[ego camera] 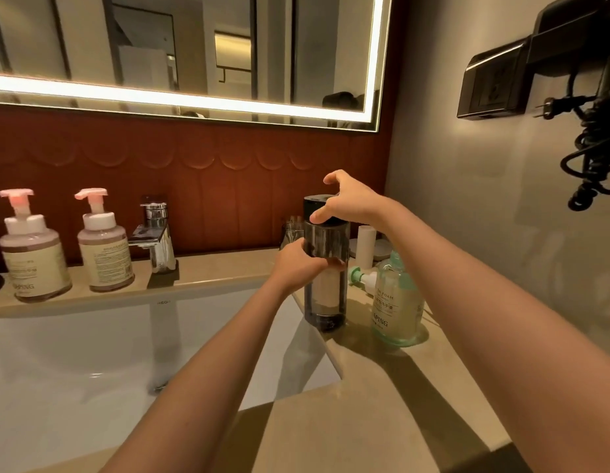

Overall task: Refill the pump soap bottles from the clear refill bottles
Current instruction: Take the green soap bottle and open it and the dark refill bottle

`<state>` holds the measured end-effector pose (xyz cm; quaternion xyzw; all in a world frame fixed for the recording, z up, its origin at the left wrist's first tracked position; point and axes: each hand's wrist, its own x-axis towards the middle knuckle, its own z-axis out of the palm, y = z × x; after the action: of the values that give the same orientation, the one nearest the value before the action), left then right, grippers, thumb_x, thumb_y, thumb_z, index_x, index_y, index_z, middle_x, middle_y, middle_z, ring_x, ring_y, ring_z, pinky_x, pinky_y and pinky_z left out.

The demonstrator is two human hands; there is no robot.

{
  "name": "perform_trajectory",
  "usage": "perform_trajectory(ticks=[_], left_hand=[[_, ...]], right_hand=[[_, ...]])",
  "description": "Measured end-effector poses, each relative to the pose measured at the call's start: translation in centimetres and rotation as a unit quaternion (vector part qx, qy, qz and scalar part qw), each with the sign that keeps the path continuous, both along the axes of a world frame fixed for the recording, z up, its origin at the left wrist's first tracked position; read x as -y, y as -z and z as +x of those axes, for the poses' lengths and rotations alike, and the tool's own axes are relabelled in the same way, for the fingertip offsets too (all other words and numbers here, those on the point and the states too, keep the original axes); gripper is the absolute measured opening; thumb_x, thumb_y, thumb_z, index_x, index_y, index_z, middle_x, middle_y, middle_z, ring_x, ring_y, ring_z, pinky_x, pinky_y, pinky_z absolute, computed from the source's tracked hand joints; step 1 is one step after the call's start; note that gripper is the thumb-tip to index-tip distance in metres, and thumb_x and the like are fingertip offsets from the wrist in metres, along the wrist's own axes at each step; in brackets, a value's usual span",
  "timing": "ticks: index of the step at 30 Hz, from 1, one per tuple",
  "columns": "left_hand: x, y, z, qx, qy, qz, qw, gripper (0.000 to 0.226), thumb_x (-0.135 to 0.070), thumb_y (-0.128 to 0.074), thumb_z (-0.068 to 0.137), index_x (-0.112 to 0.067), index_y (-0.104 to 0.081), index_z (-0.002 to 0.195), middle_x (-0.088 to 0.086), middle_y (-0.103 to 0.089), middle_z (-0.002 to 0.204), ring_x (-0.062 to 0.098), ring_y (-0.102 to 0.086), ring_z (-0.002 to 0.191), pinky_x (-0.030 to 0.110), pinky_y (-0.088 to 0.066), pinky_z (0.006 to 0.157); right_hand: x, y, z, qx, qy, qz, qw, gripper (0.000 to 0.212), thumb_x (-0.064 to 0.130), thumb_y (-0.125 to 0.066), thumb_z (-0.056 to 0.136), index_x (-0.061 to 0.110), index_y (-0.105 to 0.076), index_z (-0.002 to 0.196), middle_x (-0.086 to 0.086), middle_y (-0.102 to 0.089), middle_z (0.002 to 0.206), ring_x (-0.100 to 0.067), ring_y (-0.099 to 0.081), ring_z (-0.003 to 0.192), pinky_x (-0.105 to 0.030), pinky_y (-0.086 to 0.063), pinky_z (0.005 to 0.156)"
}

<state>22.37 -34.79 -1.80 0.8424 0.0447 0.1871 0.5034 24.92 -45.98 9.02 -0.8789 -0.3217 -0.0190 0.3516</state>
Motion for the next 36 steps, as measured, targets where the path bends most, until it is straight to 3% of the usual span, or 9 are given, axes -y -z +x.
perform_trajectory(ticks=[3,7,15,20,23,25,29,33,36], left_hand=[[0.3,0.2,0.4,-0.001,0.014,0.014,1.000,0.042,-0.031,-0.077,0.068,-0.018,-0.061,0.105,0.000,-0.066,0.102,0.017,-0.059,0.099,0.039,-0.049,0.090],[0.0,0.2,0.9,-0.009,-0.003,0.050,0.999,0.043,-0.037,-0.072,0.065,-0.017,-0.062,0.102,0.000,-0.066,0.099,0.018,-0.059,0.096,0.044,-0.050,0.088],[0.4,0.3,1.2,-0.015,-0.028,0.052,0.998,0.035,-0.033,-0.068,0.071,-0.016,-0.062,0.101,0.002,-0.064,0.101,0.019,-0.057,0.095,0.043,-0.050,0.088],[0.8,0.4,1.1,-0.016,-0.034,0.017,0.999,0.044,-0.033,-0.072,0.065,-0.017,-0.061,0.104,0.002,-0.064,0.102,0.021,-0.057,0.097,0.041,-0.049,0.088],[0.5,0.4,1.4,-0.020,-0.037,0.057,0.997,0.034,-0.035,-0.069,0.068,-0.016,-0.063,0.097,0.001,-0.064,0.099,0.021,-0.058,0.094,0.041,-0.050,0.086],[0.5,0.4,1.5,-0.020,-0.041,0.067,0.997,0.036,-0.039,-0.067,0.068,-0.017,-0.064,0.096,0.001,-0.065,0.099,0.020,-0.058,0.093,0.042,-0.051,0.085],[0.8,0.6,1.7,-0.029,-0.068,0.050,0.996,0.034,-0.036,-0.068,0.070,-0.020,-0.062,0.099,-0.001,-0.065,0.098,0.019,-0.058,0.092,0.041,-0.051,0.084],[0.8,0.7,1.9,-0.035,-0.075,0.085,0.993,0.038,-0.044,-0.065,0.068,-0.020,-0.064,0.098,-0.001,-0.065,0.099,0.020,-0.059,0.092,0.041,-0.052,0.082],[0.9,0.9,2.0,-0.040,-0.079,0.069,0.994,0.046,-0.044,-0.068,0.068,-0.019,-0.062,0.106,-0.002,-0.065,0.103,0.020,-0.059,0.095,0.037,-0.052,0.078]], right_hand=[[-0.2,-1.3,-0.4,0.026,0.030,-0.114,0.993,0.083,0.046,-0.068,0.079,0.014,-0.026,0.144,-0.008,-0.036,0.145,-0.028,-0.039,0.129,-0.039,-0.039,0.100],[-0.6,-2.5,-0.4,0.121,0.077,-0.213,0.966,0.054,0.050,-0.060,0.084,0.009,-0.052,0.118,-0.006,-0.054,0.104,-0.022,-0.054,0.096,-0.030,-0.046,0.077],[-0.8,-4.0,-1.3,0.081,-0.029,-0.243,0.966,0.044,0.008,-0.056,0.091,0.013,-0.050,0.134,-0.005,-0.045,0.137,-0.023,-0.042,0.126,-0.025,-0.037,0.090],[-0.8,-3.0,-1.5,0.085,0.065,-0.284,0.953,0.074,0.063,-0.048,0.085,0.015,-0.036,0.141,-0.007,-0.040,0.141,-0.029,-0.041,0.128,-0.038,-0.038,0.100],[-0.9,-3.3,-1.2,0.072,0.057,-0.290,0.953,0.044,0.037,-0.053,0.090,0.013,-0.048,0.126,-0.010,-0.049,0.127,-0.024,-0.050,0.102,-0.030,-0.044,0.076],[-0.9,-3.7,-1.0,0.053,0.032,-0.284,0.957,0.051,0.017,-0.058,0.083,0.013,-0.045,0.132,-0.011,-0.043,0.135,-0.027,-0.046,0.113,-0.031,-0.044,0.080],[-0.8,-2.9,-1.0,0.096,0.089,-0.261,0.956,0.077,0.056,-0.059,0.079,0.019,-0.033,0.142,-0.008,-0.037,0.144,-0.031,-0.037,0.131,-0.044,-0.034,0.105],[-1.3,-2.8,-0.9,0.050,0.036,-0.257,0.964,0.057,0.023,-0.058,0.077,0.016,-0.044,0.132,-0.009,-0.045,0.132,-0.027,-0.047,0.114,-0.042,-0.045,0.096],[-1.6,-2.8,-1.1,0.098,0.077,-0.269,0.955,0.068,0.040,-0.058,0.081,0.019,-0.033,0.140,-0.012,-0.038,0.139,-0.033,-0.038,0.126,-0.049,-0.037,0.103]])
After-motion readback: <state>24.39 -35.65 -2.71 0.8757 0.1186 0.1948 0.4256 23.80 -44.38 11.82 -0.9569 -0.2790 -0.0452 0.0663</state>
